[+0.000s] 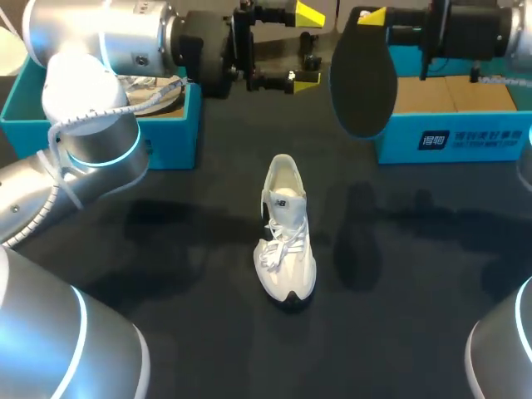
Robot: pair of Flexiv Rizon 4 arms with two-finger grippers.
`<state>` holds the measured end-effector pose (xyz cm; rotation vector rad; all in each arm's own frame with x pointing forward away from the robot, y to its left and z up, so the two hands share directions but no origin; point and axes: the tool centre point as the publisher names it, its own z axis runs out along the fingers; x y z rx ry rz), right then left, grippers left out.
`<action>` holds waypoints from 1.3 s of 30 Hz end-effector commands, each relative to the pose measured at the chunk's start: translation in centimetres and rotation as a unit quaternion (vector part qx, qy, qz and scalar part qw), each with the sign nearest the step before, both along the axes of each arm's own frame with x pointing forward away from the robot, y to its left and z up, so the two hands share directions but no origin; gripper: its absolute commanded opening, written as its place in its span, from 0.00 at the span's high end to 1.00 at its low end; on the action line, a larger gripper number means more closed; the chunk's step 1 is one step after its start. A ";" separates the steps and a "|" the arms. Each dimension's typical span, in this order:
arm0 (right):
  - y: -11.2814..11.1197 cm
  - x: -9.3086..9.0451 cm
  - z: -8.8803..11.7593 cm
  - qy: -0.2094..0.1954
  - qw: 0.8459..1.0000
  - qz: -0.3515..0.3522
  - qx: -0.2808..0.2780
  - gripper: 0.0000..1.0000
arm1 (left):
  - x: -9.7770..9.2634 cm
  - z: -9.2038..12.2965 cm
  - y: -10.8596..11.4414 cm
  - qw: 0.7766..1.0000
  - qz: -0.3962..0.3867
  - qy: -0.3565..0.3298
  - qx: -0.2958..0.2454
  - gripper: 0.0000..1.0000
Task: Take the shoe out of the shoebox, open the shoe tongue, remove and reinsert the insole, then place the shoe into the shoebox
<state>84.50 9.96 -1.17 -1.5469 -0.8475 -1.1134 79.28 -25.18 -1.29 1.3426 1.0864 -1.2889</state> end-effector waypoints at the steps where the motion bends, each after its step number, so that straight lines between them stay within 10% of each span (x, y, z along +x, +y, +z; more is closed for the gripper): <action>1: 1.6 1.4 -0.3 0.006 1.000 0.011 -0.005 1.00 | 0.2 0.1 -1.2 1.000 0.001 -0.005 0.006 0.00; 18: 3.2 1.4 -0.9 0.024 1.000 0.020 -0.002 1.00 | 0.2 -0.4 -2.4 1.000 0.002 0.001 -0.016 0.00; 21: 3.3 1.2 -1.1 0.027 0.999 0.022 -0.001 1.00 | 0.4 -0.5 -2.6 1.000 0.009 0.003 -0.018 0.14; 23: 3.2 1.3 -1.3 0.029 0.999 0.022 -0.001 1.00 | 0.4 -0.6 -2.5 1.000 0.010 0.005 -0.019 0.54; 26: 3.1 1.4 -1.3 0.031 0.999 0.022 -0.001 1.00 | 0.3 -0.8 -2.4 1.000 0.012 0.010 -0.020 0.69; 28: 3.3 1.5 -1.2 0.032 0.999 0.024 -0.001 1.00 | 0.4 -1.1 -2.4 1.000 0.013 0.014 -0.021 1.00; 39: 3.1 1.3 -1.5 0.042 0.999 0.019 -0.001 1.00 | 0.3 -1.7 -2.1 0.999 0.020 0.017 -0.037 1.00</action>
